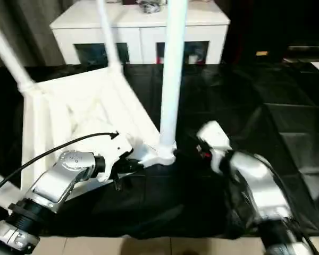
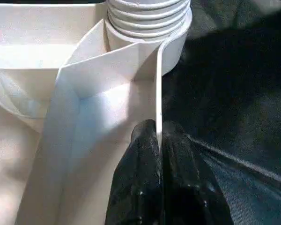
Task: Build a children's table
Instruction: Rotate leg to tighten
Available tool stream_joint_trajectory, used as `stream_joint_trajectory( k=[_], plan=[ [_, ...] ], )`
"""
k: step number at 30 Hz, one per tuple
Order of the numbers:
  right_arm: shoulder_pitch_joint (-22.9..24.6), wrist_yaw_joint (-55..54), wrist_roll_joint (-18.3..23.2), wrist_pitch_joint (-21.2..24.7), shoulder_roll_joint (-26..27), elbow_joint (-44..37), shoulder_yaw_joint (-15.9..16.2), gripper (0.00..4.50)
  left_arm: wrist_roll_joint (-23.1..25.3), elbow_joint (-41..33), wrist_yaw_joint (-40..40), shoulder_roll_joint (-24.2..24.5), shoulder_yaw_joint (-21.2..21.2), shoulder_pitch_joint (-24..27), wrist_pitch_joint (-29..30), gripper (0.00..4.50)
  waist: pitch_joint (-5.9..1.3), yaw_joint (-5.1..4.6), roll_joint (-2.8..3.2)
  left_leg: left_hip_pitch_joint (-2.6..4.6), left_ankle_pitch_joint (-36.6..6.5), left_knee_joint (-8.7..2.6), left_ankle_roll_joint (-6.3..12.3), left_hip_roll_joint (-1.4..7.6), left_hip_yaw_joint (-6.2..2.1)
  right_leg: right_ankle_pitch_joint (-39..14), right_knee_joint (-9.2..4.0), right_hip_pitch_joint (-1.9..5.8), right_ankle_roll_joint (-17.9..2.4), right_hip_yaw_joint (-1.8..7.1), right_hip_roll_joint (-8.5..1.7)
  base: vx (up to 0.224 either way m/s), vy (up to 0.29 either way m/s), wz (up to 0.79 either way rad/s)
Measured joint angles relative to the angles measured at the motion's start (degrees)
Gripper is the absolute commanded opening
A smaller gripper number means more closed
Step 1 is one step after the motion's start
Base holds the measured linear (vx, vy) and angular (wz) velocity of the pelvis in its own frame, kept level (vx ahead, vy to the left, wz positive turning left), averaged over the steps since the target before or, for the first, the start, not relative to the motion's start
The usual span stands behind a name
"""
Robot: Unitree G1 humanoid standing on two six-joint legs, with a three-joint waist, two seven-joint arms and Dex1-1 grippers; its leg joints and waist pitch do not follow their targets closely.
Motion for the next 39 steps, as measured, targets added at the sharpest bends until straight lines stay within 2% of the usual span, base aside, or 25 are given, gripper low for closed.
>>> stream_joint_trajectory(
  k=[3,7,14,25,26,34,39],
  plan=[
    [-1.99,1.26,-0.56,0.04,0.66,3.07,1.86,4.35,0.10,0.46,-1.03,0.01,-0.49,-0.52,-0.62,0.00,0.00,0.65,-0.02,-0.02,0.01,-0.03,0.00,0.01,0.06,0.02,0.02,0.01,-0.04,0.04,-0.01,0.000,0.000,0.00],
    [-3.67,2.09,-2.96,-0.42,0.87,6.32,4.18,4.35,0.29,1.06,-1.95,0.04,-1.02,-1.20,-1.37,0.00,0.05,1.02,-0.11,-0.15,0.01,-0.04,0.00,0.03,0.14,0.05,0.03,0.02,-0.08,0.10,-0.02,0.000,0.000,0.00],
    [-5.36,2.25,-3.29,-0.83,1.59,9.00,4.54,4.35,0.27,2.41,-2.68,0.05,-1.34,-2.08,-2.35,0.00,0.08,1.46,-0.17,-0.19,0.02,-0.03,0.00,0.03,0.20,0.07,0.03,0.03,-0.11,0.12,-0.06,0.000,0.000,0.00],
    [-5.33,3.61,-2.53,-0.82,1.82,9.53,4.28,3.62,0.25,2.85,-2.95,0.23,-1.33,-2.20,-2.85,0.00,0.08,1.51,-0.17,-0.18,0.01,-0.04,0.00,0.06,0.20,0.06,0.04,0.03,-0.10,0.10,-0.05,0.000,0.000,0.00],
    [-5.32,3.85,-2.53,-0.82,1.82,9.53,4.28,3.41,0.24,2.86,-2.99,0.25,-1.33,-2.21,-2.86,0.00,0.08,1.51,-0.17,-0.18,0.01,-0.04,0.00,0.06,0.20,0.06,0.04,0.03,-0.10,0.10,-0.05,0.000,0.000,0.00],
    [-5.30,4.55,-2.02,-0.75,1.95,9.75,4.16,2.77,-0.21,2.81,-3.95,0.92,-1.31,-2.20,-2.87,0.00,0.10,1.52,-0.22,-0.18,0.01,-0.04,0.00,0.06,0.20,0.06,0.03,0.03,-0.10,0.10,-0.05,0.000,0.000,0.00],
    [-5.25,3.56,-1.33,-0.32,3.53,10.72,3.20,2.68,-0.24,2.78,-3.95,1.17,-0.89,-2.10,-2.62,0.00,0.10,1.46,-0.34,-0.15,0.01,-0.05,0.00,0.09,0.20,0.06,0.04,0.03,-0.09,0.08,-0.02,0.000,0.000,0.00]
  ],
)
